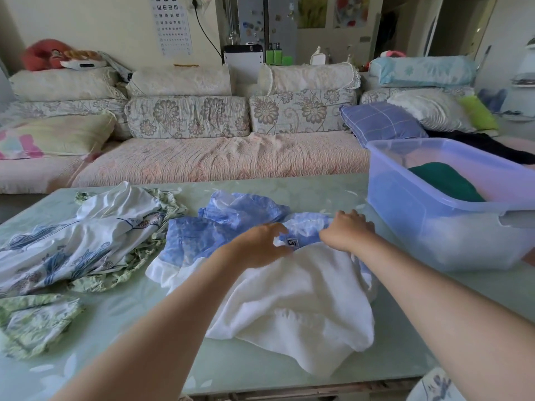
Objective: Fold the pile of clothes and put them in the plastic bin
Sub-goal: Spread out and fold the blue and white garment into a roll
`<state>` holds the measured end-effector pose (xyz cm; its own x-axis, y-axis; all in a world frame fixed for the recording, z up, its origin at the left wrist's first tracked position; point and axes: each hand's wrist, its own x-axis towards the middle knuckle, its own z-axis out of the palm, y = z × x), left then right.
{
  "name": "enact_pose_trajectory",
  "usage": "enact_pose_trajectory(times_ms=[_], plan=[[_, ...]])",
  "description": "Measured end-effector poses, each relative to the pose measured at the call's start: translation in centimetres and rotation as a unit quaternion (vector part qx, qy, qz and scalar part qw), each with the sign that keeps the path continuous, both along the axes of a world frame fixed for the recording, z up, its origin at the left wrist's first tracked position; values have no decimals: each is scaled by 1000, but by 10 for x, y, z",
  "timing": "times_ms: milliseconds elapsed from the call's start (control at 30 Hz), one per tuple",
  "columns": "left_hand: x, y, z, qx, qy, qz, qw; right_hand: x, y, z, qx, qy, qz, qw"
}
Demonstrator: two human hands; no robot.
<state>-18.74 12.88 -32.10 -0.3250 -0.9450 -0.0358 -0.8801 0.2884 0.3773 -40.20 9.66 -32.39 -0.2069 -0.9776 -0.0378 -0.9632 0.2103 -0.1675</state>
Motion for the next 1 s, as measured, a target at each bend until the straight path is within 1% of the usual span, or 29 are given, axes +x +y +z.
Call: enact_pose_trajectory(times_ms=[67, 133, 167, 233, 267, 300, 367, 400, 433, 467, 500, 533, 567, 633, 667, 700, 733, 767, 800, 833, 900, 967, 1000], plan=[[-12, -5, -10, 76, -67, -38, 994, -4, -7, -7, 30, -57, -13, 998], [-20, -9, -18, 121, -151, -80, 978, -8, -16, -9, -8, -137, 10, 991], [-21, -12, -20, 123, -175, -100, 972, -11, -21, -9, -39, -178, 18, 983], [-19, -22, -19, 113, -178, -123, 970, -15, -26, -6, -101, -255, 28, 961], [-15, -26, -17, 107, -173, -119, 972, -16, -27, -5, -121, -262, 41, 957], [-11, -30, -15, 115, -170, -100, 973, -19, -27, -5, -129, -236, 66, 961], [-1, -34, -9, 167, -145, -42, 974, -24, -27, -4, -130, -97, 126, 979], [4, -33, -4, 185, -121, -18, 975, -25, -28, -3, -133, -20, 148, 980], [8, -33, -1, 197, -106, 2, 975, -26, -28, -2, -137, 38, 162, 977], [11, -34, 1, 200, -92, 19, 975, -25, -29, -1, -131, 68, 167, 975], [12, -35, 3, 201, -87, 42, 975, -24, -30, 0, -116, 77, 168, 976], [10, -33, 6, 203, -85, 61, 973, -22, -30, 1, -91, 70, 167, 979], [7, -32, 8, 199, -87, 73, 973, -21, -29, 0, -56, 40, 163, 984], [-3, -34, 5, 137, -121, 30, 983, -21, -27, 3, 18, -86, 128, 988], [-10, -35, -1, 75, -130, 1, 989, -22, -26, 4, 38, -150, 105, 982], [-16, -34, -8, 14, -103, -7, 995, -24, -25, 5, 43, -192, 87, 977], [-22, -33, -13, -31, -53, -11, 998, -27, -23, 6, 40, -207, 75, 975], [-27, -32, -18, -59, -19, -19, 998, -31, -21, 7, 38, -204, 67, 976], [-31, -31, -21, -64, -5, -31, 997, -34, -19, 7, 45, -194, 62, 978], [-34, -32, -26, -41, -25, -39, 998, -37, -17, 6, 55, -184, 57, 980], [-37, -35, -34, 19, -96, -47, 994, -38, -16, 3, 69, -198, 61, 976], [-38, -39, -35, 60, -147, -54, 986, -40, -17, 0, 54, -220, 77, 971], [-38, -43, -37, 64, -157, -58, 984, -42, -18, 0, 36, -216, 85, 972]])
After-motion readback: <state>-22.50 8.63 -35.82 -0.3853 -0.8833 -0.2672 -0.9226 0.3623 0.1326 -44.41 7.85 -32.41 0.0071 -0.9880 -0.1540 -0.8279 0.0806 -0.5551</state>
